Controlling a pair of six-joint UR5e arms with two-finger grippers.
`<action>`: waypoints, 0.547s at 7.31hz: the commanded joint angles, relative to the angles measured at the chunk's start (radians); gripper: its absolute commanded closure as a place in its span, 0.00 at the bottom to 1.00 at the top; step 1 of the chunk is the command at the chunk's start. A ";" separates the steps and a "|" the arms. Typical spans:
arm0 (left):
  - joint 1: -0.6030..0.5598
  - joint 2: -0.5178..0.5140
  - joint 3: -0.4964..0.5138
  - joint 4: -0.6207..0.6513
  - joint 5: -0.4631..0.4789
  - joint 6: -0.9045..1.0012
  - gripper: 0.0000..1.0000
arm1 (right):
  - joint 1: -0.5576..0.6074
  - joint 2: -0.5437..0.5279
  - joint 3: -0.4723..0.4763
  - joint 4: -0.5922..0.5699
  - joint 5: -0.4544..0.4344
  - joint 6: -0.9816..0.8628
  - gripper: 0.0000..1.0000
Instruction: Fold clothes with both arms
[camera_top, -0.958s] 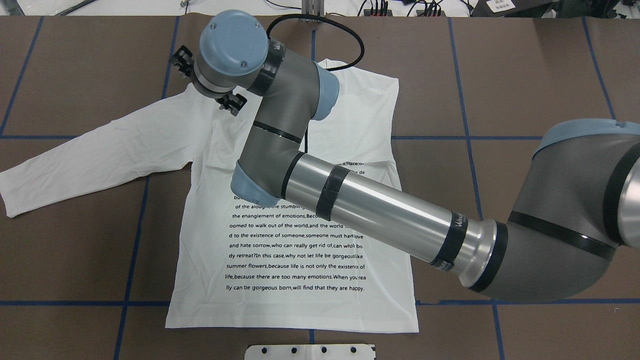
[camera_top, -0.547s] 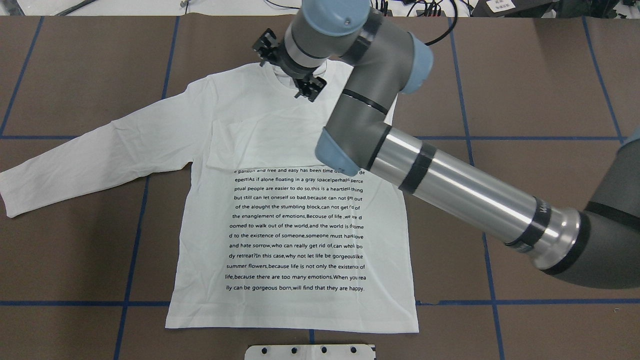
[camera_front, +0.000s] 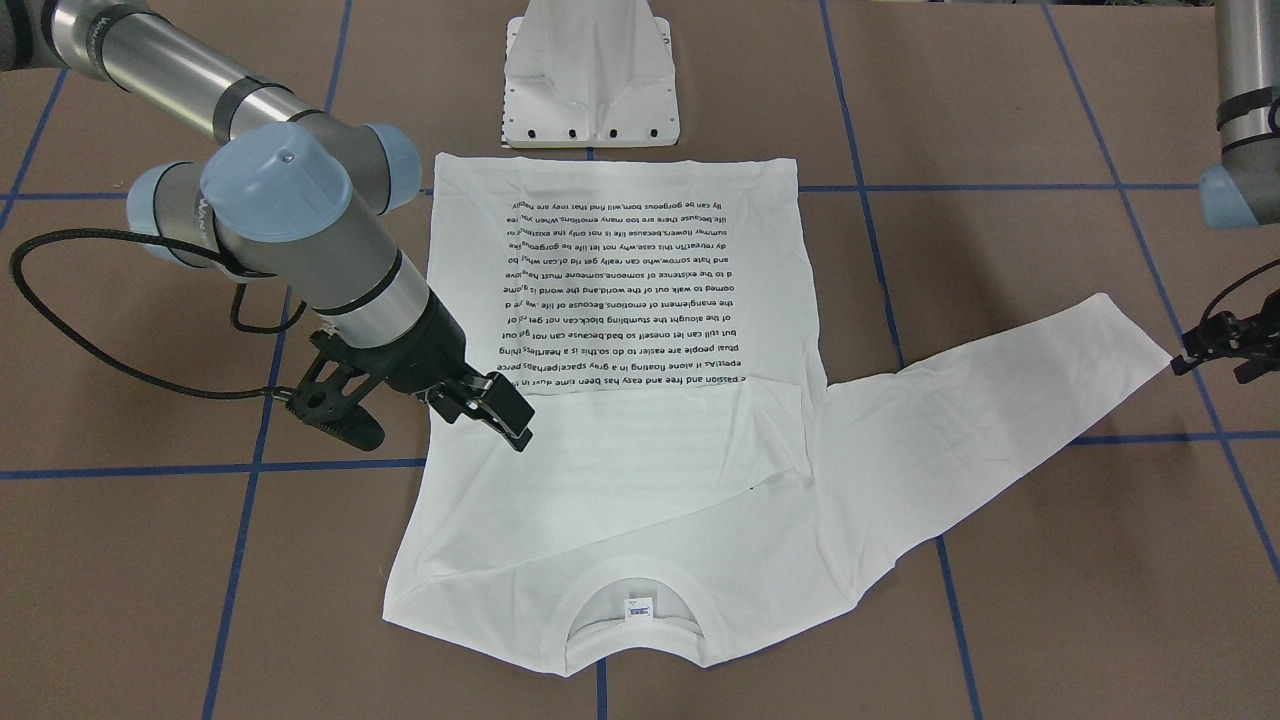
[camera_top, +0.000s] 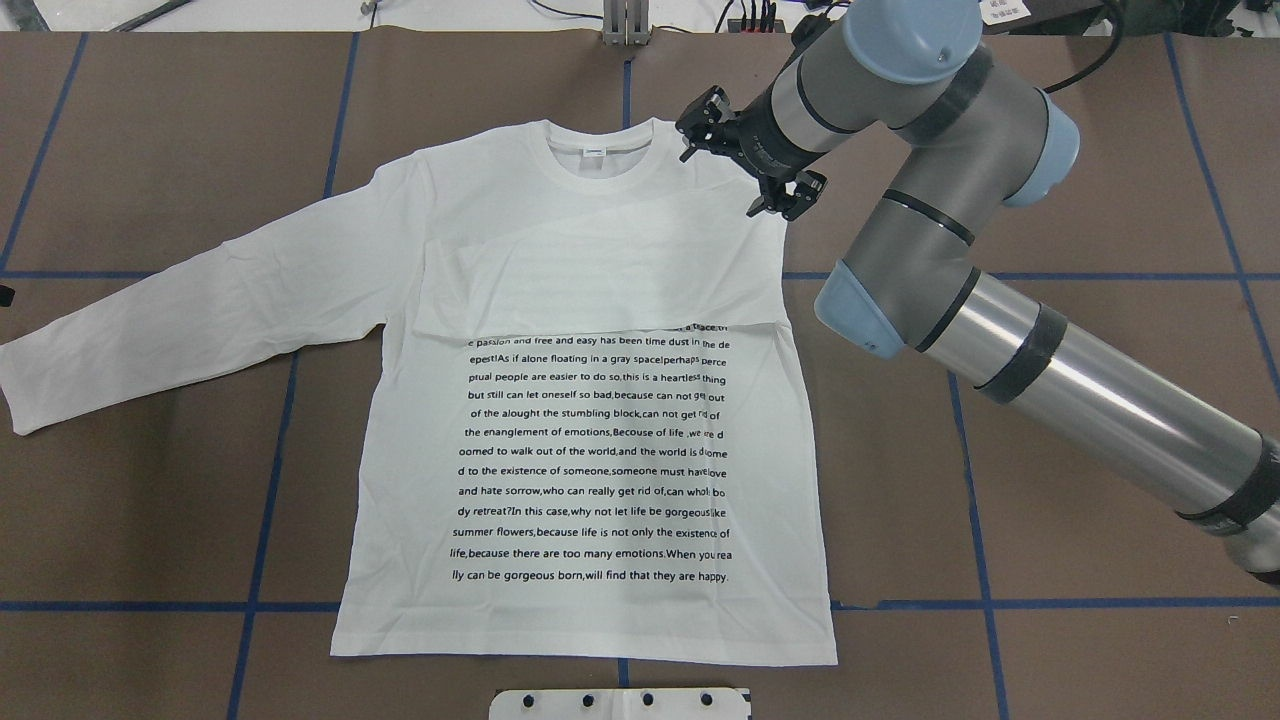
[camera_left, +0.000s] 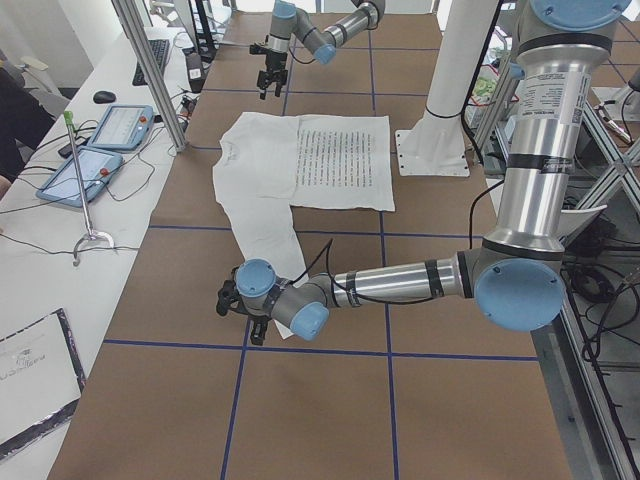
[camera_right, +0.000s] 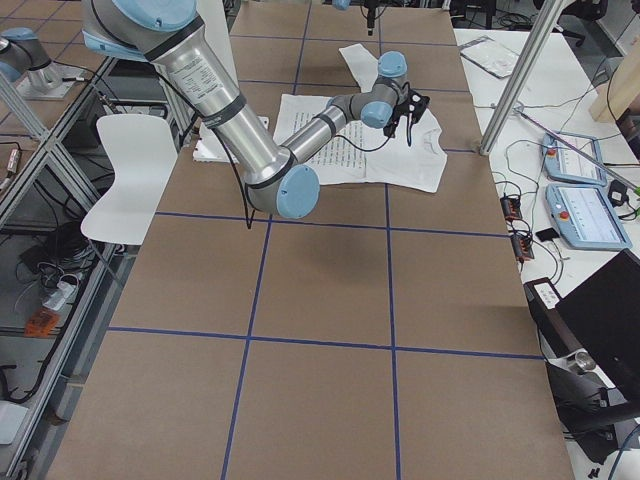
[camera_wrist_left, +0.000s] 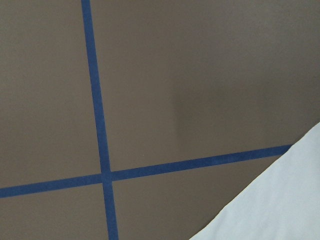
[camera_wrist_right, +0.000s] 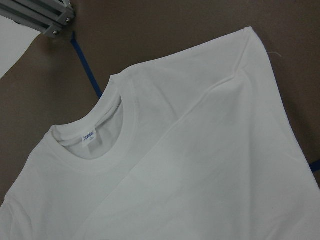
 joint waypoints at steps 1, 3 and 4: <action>0.025 0.012 0.013 -0.011 -0.043 -0.027 0.15 | 0.006 -0.017 0.010 0.001 0.009 -0.007 0.01; 0.040 0.021 0.021 -0.012 -0.041 -0.027 0.22 | 0.006 -0.017 0.013 0.001 0.008 -0.007 0.01; 0.042 0.022 0.025 -0.011 -0.038 -0.029 0.25 | 0.006 -0.017 0.015 0.001 0.006 -0.007 0.01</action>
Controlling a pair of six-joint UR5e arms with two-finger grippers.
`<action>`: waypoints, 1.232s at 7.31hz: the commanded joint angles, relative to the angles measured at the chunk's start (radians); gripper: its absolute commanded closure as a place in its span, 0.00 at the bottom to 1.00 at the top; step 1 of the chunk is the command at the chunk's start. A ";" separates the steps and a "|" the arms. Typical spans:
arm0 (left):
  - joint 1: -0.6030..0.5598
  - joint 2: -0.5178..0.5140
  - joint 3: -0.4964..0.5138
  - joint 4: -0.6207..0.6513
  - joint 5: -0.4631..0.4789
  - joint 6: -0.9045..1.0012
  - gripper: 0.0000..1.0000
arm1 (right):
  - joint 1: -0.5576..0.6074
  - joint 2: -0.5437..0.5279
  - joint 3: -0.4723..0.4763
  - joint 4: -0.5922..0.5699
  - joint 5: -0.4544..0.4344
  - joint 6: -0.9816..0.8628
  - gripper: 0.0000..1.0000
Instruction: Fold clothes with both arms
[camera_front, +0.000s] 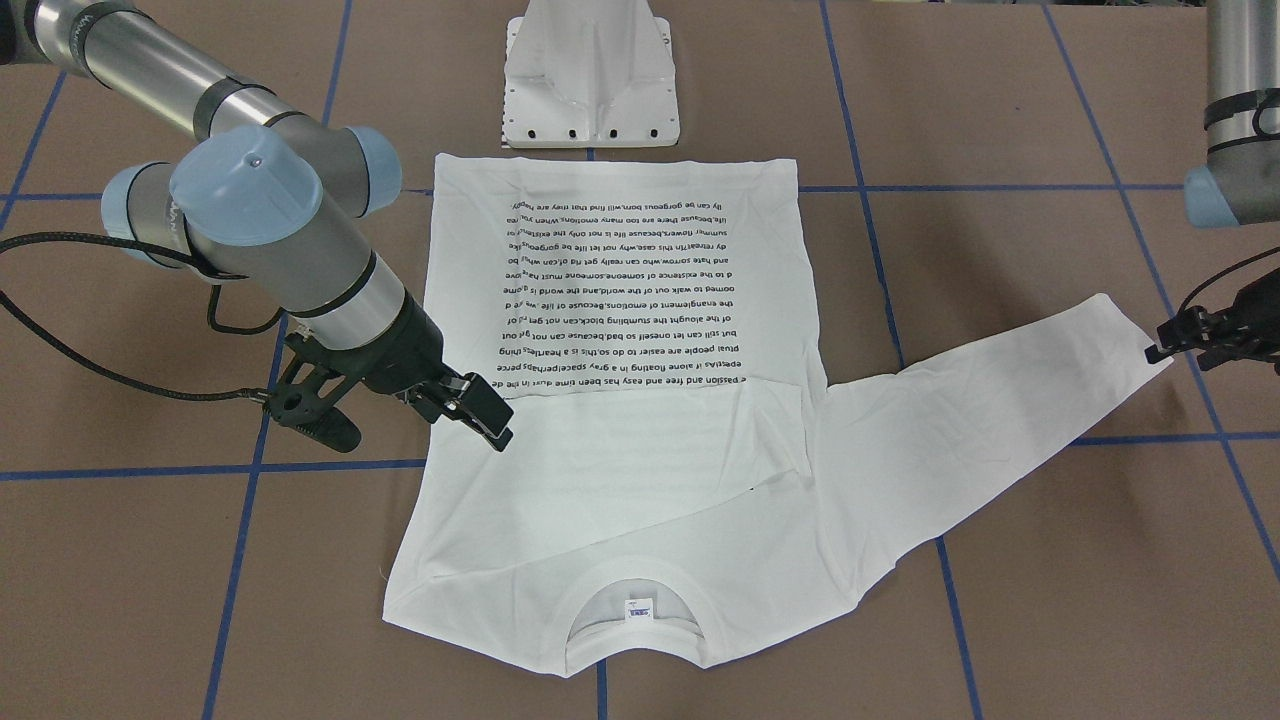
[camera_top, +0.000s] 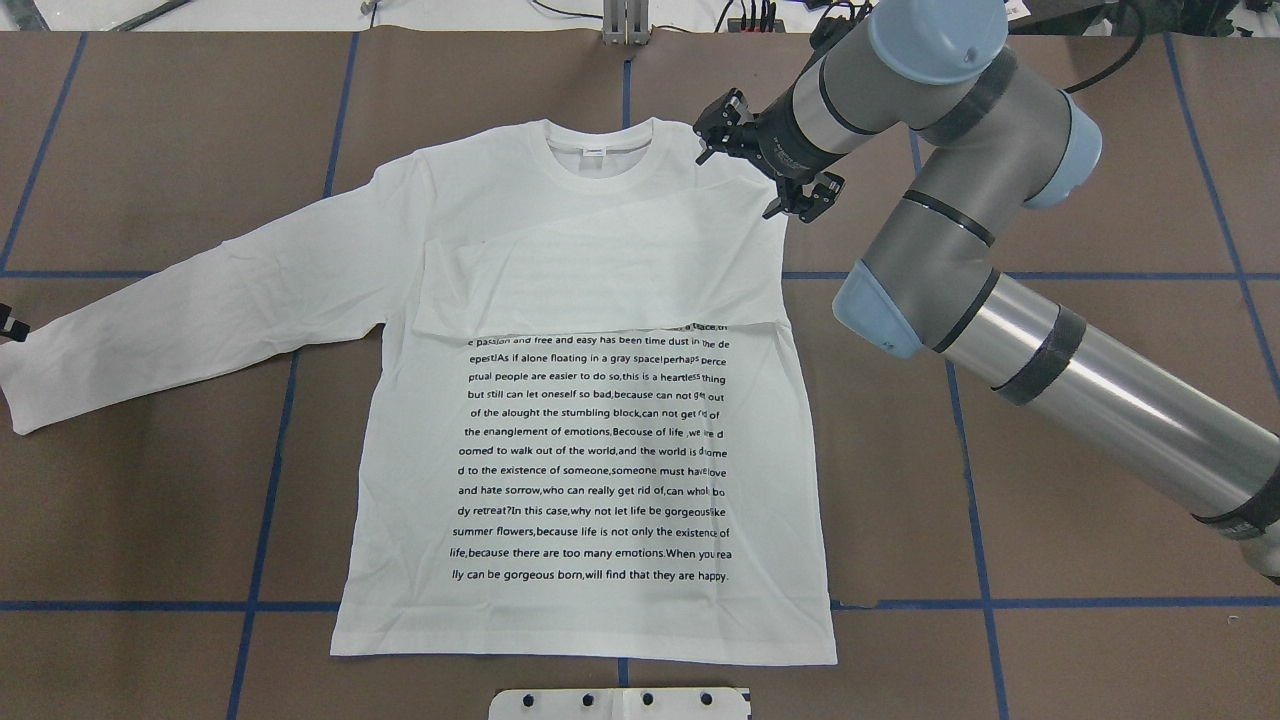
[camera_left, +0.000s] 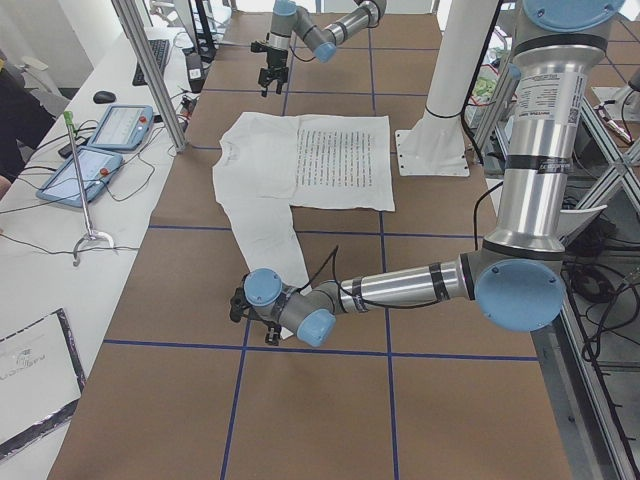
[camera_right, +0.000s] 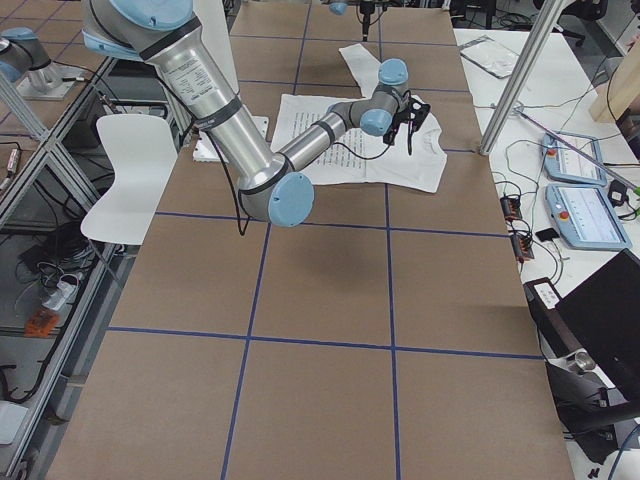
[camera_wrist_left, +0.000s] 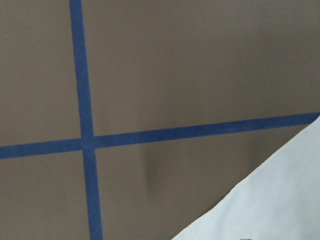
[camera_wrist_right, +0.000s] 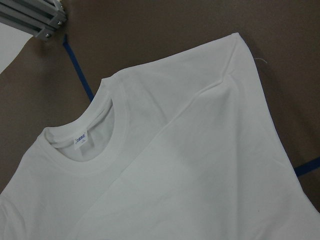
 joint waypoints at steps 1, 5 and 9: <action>0.008 0.003 0.008 0.004 -0.001 -0.011 0.29 | 0.000 0.001 0.002 -0.002 -0.002 0.000 0.01; 0.026 0.001 0.028 -0.001 0.007 -0.015 0.29 | 0.002 0.000 0.002 -0.002 0.000 0.000 0.01; 0.026 0.003 0.036 -0.001 0.010 -0.015 0.35 | 0.003 -0.002 0.009 -0.003 0.000 0.001 0.01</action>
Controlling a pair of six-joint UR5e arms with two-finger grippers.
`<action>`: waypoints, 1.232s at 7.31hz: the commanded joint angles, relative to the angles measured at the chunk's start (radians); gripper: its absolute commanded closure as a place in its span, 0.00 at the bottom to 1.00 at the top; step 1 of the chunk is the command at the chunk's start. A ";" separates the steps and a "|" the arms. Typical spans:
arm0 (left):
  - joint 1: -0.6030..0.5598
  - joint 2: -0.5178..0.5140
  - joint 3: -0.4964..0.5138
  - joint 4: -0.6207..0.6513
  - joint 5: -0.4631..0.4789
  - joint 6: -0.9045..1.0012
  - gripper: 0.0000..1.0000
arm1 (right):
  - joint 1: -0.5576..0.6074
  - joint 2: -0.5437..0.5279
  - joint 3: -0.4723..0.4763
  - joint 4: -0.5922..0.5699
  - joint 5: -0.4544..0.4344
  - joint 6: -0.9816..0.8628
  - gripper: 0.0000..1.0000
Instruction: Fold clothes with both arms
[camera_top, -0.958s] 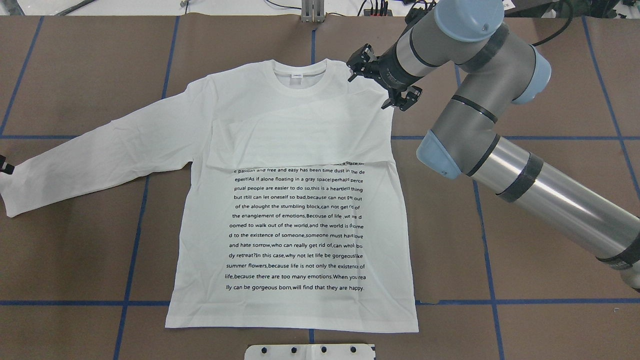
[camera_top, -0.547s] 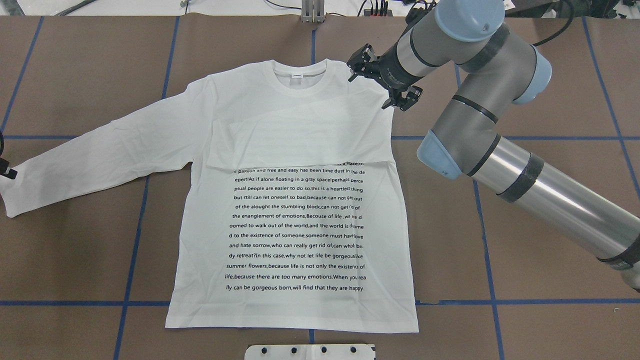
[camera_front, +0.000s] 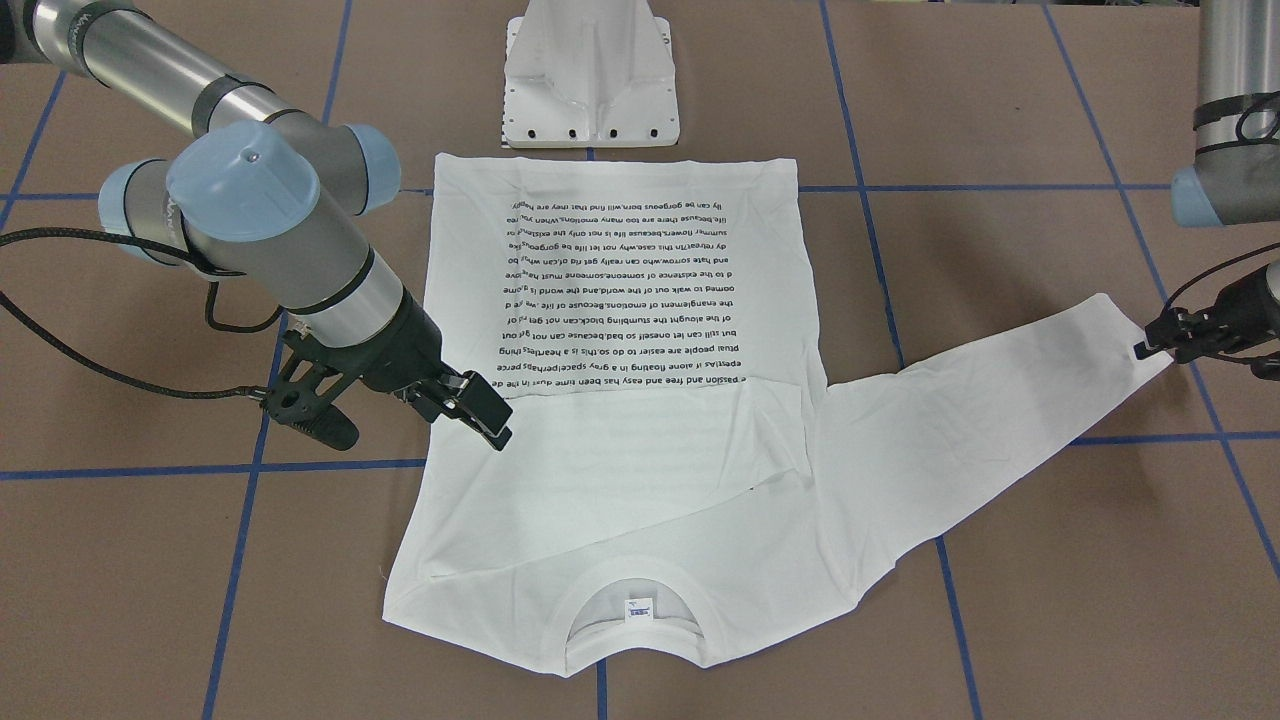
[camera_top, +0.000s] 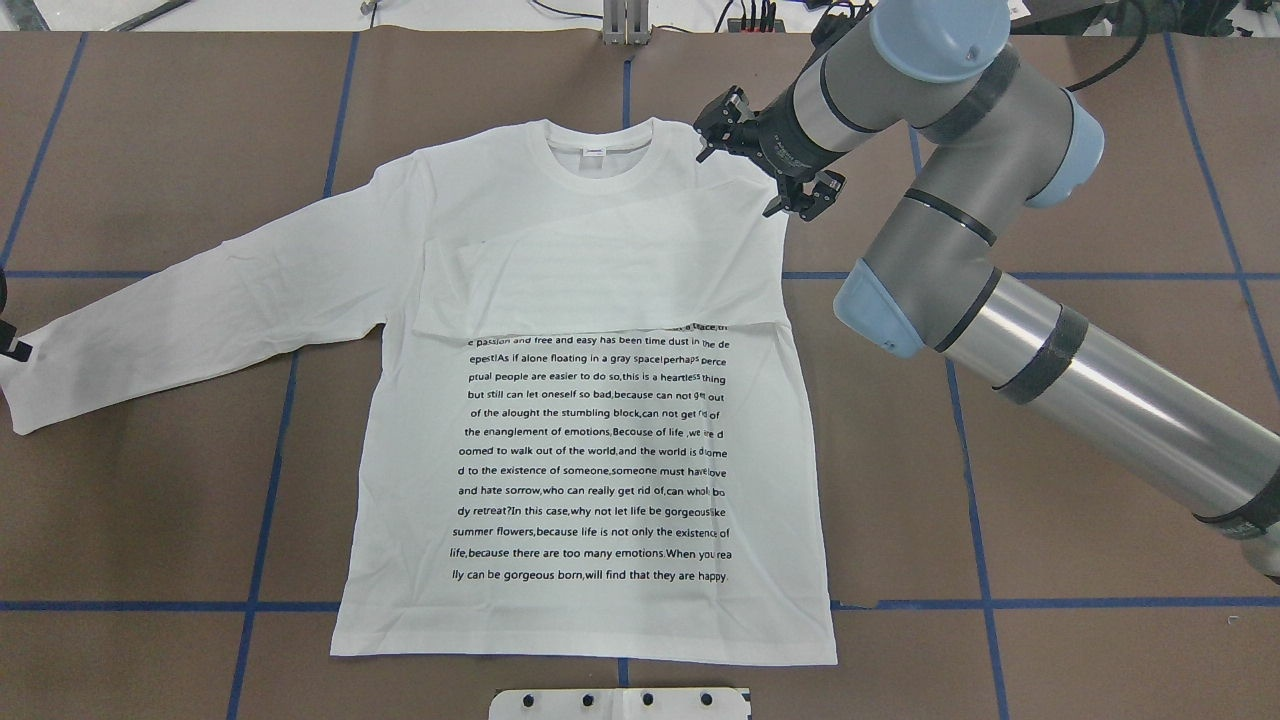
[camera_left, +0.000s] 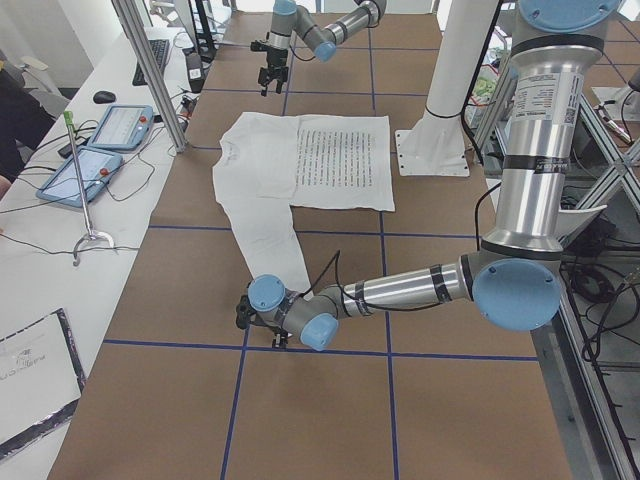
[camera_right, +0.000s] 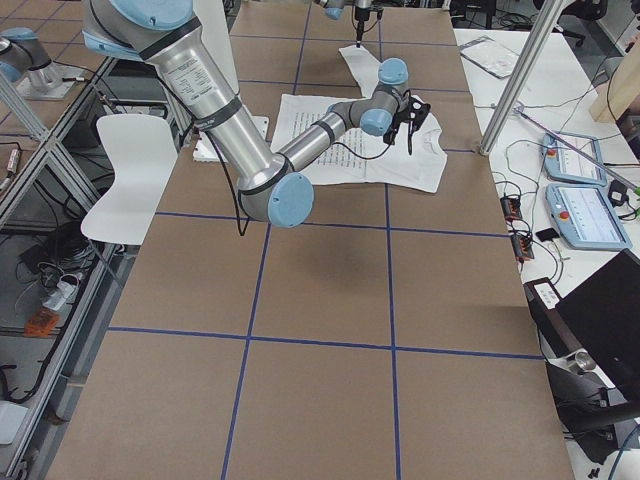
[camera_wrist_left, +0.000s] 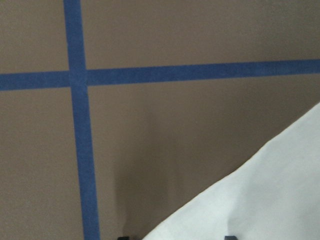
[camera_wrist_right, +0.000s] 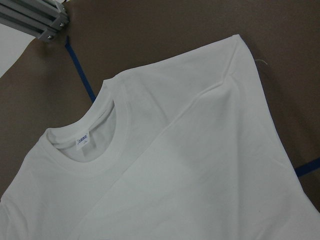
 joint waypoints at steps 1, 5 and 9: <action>0.000 0.000 0.003 -0.001 -0.001 -0.004 0.54 | 0.001 0.000 0.004 -0.001 0.001 0.000 0.01; -0.003 0.002 -0.038 0.005 -0.010 -0.007 1.00 | 0.001 -0.002 0.013 -0.002 -0.002 0.002 0.01; -0.001 0.012 -0.260 0.014 -0.010 -0.195 1.00 | 0.031 -0.066 0.038 0.006 0.015 -0.047 0.01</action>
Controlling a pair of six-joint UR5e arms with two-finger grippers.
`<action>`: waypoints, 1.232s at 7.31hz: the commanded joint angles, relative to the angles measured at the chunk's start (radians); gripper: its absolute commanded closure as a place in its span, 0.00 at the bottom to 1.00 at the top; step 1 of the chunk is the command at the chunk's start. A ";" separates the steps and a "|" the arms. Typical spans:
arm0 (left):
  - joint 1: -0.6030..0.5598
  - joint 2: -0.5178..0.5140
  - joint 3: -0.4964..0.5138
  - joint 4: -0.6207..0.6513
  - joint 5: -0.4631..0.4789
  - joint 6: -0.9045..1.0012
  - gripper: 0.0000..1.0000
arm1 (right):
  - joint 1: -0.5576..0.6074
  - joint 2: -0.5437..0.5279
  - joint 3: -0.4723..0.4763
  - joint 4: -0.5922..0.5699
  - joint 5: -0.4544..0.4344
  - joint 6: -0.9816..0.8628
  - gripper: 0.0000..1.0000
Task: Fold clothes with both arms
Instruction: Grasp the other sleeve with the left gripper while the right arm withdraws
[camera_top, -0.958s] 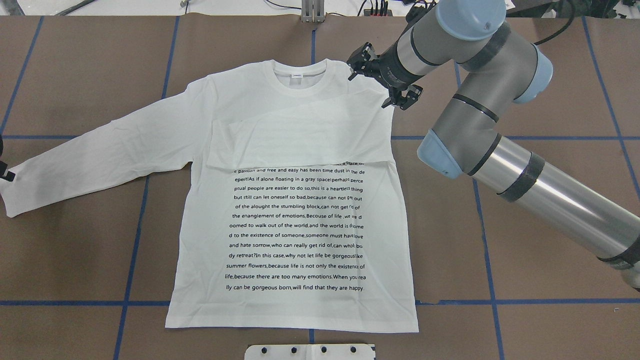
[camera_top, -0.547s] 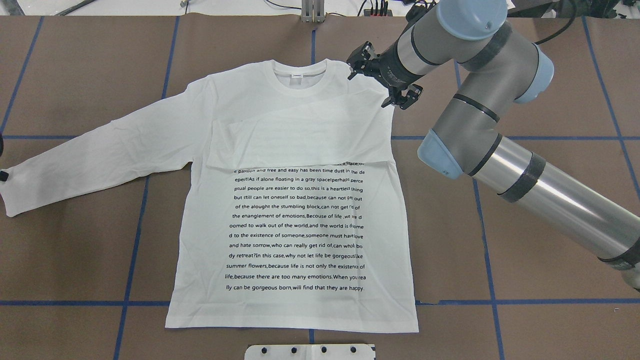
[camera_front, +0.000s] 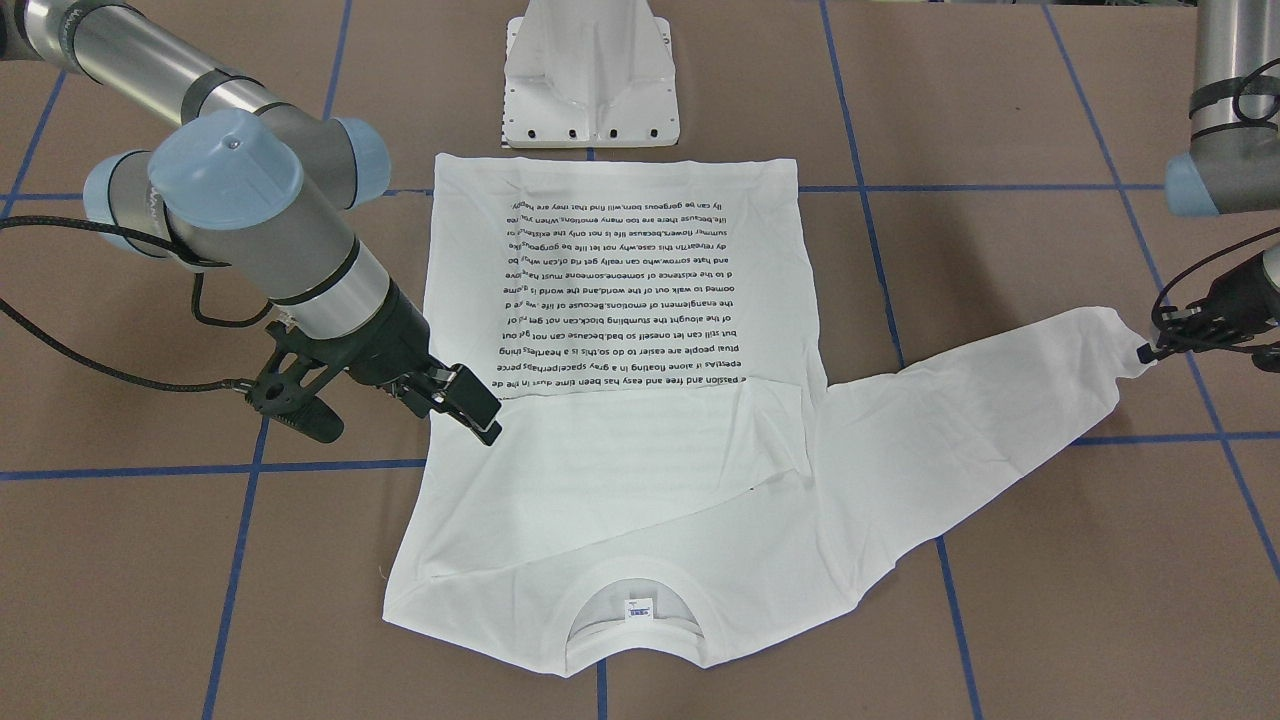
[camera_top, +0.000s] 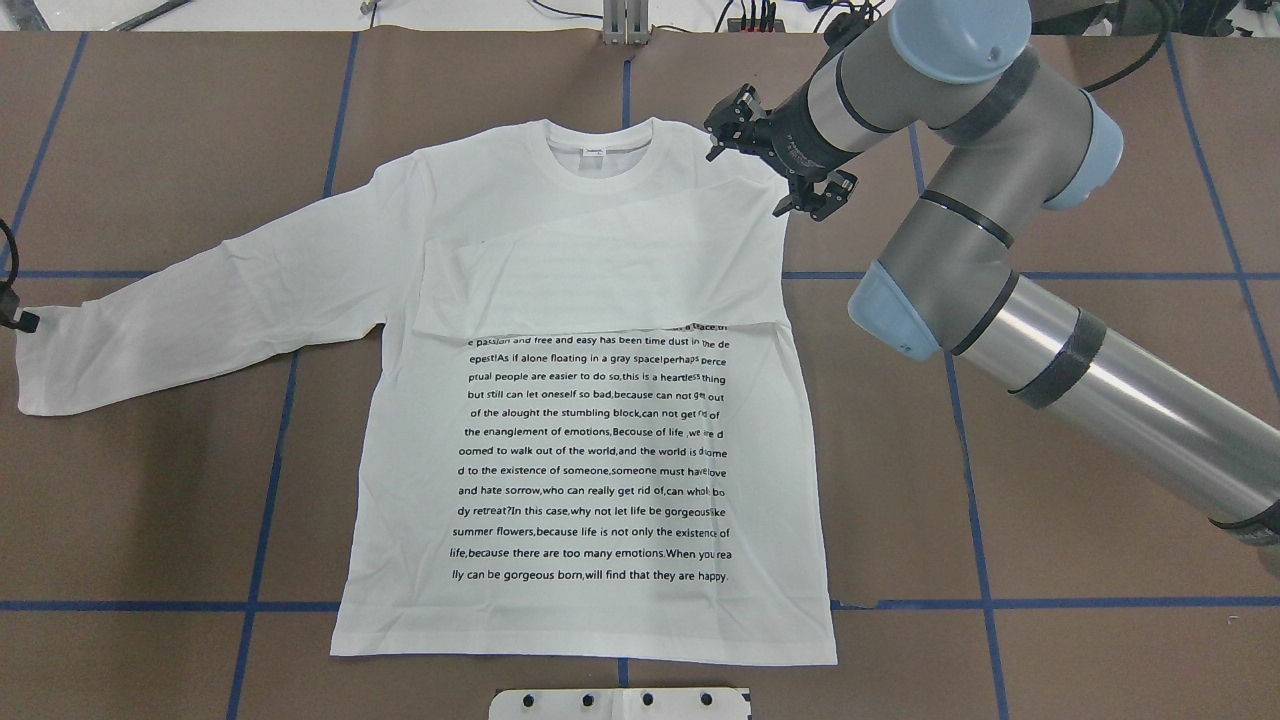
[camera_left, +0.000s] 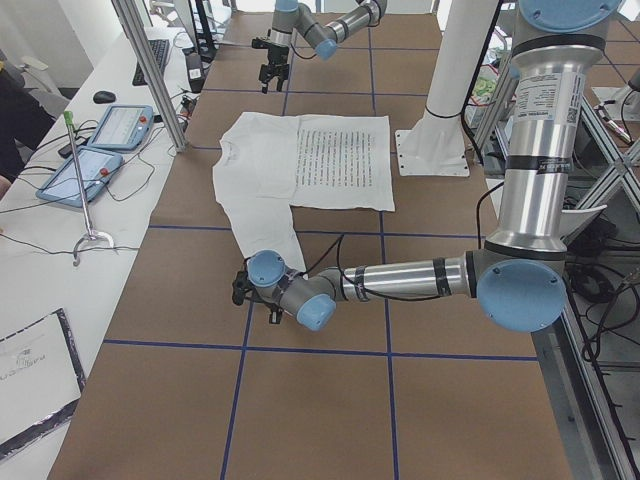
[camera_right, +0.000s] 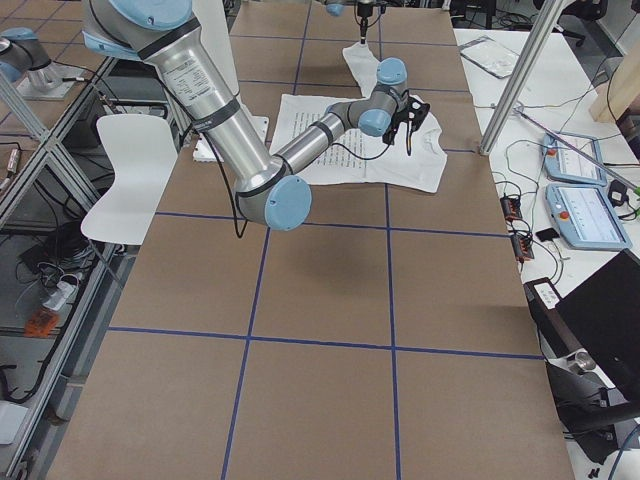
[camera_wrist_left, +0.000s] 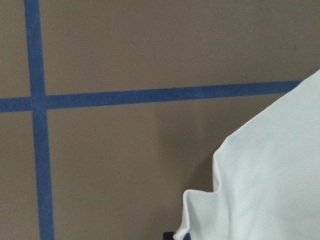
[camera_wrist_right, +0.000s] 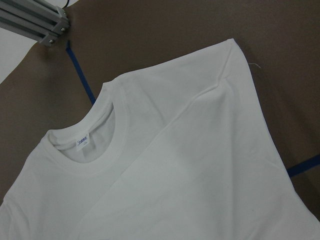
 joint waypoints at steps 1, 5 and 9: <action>0.002 -0.010 -0.172 0.003 -0.003 -0.198 1.00 | 0.027 -0.060 0.005 0.007 0.014 -0.086 0.01; 0.215 -0.278 -0.321 0.003 -0.022 -0.822 1.00 | 0.089 -0.166 0.003 0.013 0.019 -0.264 0.01; 0.359 -0.649 -0.180 0.068 0.145 -1.069 1.00 | 0.115 -0.209 0.025 0.016 0.022 -0.292 0.01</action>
